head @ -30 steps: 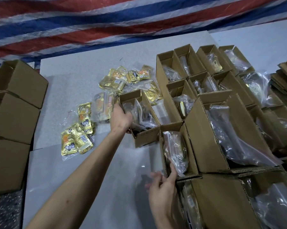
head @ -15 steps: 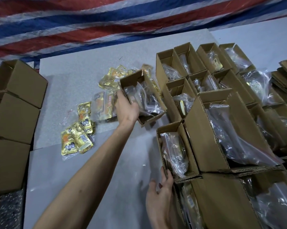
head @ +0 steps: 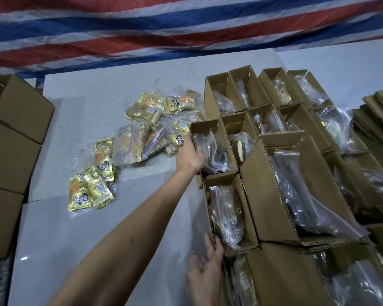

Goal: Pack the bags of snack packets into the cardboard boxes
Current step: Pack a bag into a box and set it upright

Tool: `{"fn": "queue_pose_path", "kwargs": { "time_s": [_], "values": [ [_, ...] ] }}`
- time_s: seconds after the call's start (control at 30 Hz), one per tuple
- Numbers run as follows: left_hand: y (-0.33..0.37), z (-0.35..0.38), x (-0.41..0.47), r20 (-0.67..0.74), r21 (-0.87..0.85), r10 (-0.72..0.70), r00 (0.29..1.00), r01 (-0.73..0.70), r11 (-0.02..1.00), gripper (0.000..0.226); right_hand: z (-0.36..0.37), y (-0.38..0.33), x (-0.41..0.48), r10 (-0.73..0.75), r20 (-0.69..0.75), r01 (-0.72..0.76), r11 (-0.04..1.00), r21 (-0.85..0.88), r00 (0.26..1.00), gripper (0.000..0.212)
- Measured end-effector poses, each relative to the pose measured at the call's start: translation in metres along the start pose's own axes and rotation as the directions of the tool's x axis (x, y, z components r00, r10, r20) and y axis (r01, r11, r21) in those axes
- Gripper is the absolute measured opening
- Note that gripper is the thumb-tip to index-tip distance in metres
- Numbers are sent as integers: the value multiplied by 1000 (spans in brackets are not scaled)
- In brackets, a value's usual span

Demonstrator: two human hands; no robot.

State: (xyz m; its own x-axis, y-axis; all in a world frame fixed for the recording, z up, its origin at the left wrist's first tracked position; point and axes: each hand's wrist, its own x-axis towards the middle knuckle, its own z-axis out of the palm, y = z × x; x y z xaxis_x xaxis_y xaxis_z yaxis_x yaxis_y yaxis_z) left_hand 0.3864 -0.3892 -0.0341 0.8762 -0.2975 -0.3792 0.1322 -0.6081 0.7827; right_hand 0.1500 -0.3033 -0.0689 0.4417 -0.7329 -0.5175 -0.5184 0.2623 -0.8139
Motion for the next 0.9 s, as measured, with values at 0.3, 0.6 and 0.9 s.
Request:
{"fn": "queue_pose_path", "kwargs": {
  "time_s": [0.3,0.6,0.9],
  "values": [
    [-7,0,-3,39,18,-45,998,44,999,52,-1,-1,-4,12,-32,-11,1000,11,999,74],
    [-8,7,-6,13,61,-59,998,58,996,60,-2,2,-5,15,-73,-12,999,41,997,71],
    [-10,5,1,60,-149,-102,993,110,983,48,-7,10,2,40,-105,-40,999,4,994,73]
  ]
}}
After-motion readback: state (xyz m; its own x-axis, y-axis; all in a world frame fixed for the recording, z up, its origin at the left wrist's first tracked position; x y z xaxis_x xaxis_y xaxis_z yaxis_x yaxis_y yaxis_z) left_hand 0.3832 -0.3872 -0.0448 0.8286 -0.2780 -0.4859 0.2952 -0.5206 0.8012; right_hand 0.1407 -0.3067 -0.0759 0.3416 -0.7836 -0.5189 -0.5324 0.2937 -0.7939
